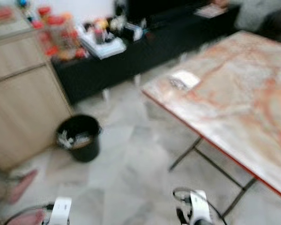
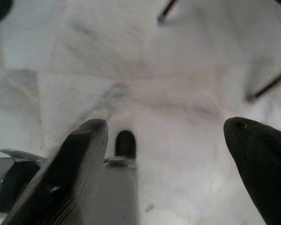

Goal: Picking trash to rubbish bin

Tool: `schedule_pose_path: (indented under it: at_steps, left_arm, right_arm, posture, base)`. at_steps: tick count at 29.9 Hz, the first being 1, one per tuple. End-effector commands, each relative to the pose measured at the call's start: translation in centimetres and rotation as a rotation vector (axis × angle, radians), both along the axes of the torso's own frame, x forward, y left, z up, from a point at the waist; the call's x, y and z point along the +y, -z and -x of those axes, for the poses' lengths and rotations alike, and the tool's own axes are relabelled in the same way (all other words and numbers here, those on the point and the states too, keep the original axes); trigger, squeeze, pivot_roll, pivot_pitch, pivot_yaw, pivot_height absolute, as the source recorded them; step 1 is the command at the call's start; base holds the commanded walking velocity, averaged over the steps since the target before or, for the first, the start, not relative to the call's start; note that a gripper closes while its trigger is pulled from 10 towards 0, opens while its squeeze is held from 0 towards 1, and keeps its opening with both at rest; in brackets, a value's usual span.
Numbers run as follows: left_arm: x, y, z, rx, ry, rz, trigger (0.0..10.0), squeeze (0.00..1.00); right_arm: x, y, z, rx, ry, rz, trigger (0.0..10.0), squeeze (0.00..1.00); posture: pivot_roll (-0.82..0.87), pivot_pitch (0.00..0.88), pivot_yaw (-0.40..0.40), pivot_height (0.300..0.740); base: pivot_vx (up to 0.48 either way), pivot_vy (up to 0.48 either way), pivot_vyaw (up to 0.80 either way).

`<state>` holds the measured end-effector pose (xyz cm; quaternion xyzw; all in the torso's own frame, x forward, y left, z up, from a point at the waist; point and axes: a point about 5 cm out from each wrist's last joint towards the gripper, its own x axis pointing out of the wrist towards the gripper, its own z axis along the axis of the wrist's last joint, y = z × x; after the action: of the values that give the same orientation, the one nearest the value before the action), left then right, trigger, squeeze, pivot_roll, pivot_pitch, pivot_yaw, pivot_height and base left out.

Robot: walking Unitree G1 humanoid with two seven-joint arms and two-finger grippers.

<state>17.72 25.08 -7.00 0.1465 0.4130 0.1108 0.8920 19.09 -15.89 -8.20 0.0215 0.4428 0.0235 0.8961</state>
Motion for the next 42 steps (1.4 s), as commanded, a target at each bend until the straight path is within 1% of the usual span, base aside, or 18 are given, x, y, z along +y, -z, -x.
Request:
schedule_pose_path:
  at_steps: [1,10,17,42]
  left_arm:
    - [0.31,0.37,0.9,0.027,-0.025,0.002,10.0,0.0]
    - [0.22,0.39,0.88,0.025,-0.029,0.006,10.0,0.0]
    - [-0.09,0.43,0.77,0.021,-0.03,0.026,10.0,0.0]
    - [-0.08,0.27,0.51,-0.002,-0.042,0.034,10.0,0.0]
  right_arm:
    - [0.31,0.38,0.7,0.028,0.0,-0.008,10.0,0.0]
    - [0.21,0.35,0.63,0.029,-0.004,-0.004,10.0,0.0]
    - [0.35,0.3,0.5,0.027,-0.013,-0.005,10.0,0.0]
    - [0.42,0.25,0.39,0.027,-0.016,-0.008,10.0,0.0]
  posture:
    - [0.12,0.117,0.023,0.74]
    - [0.12,0.121,0.019,0.74]
    - [0.12,0.126,0.015,0.74]
    - [0.13,0.145,0.011,0.74]
  base:
    - [0.0,0.0,-0.79]
    - [0.0,0.0,-0.79]
    - [0.0,0.0,-0.78]
    - [0.0,0.0,-0.77]
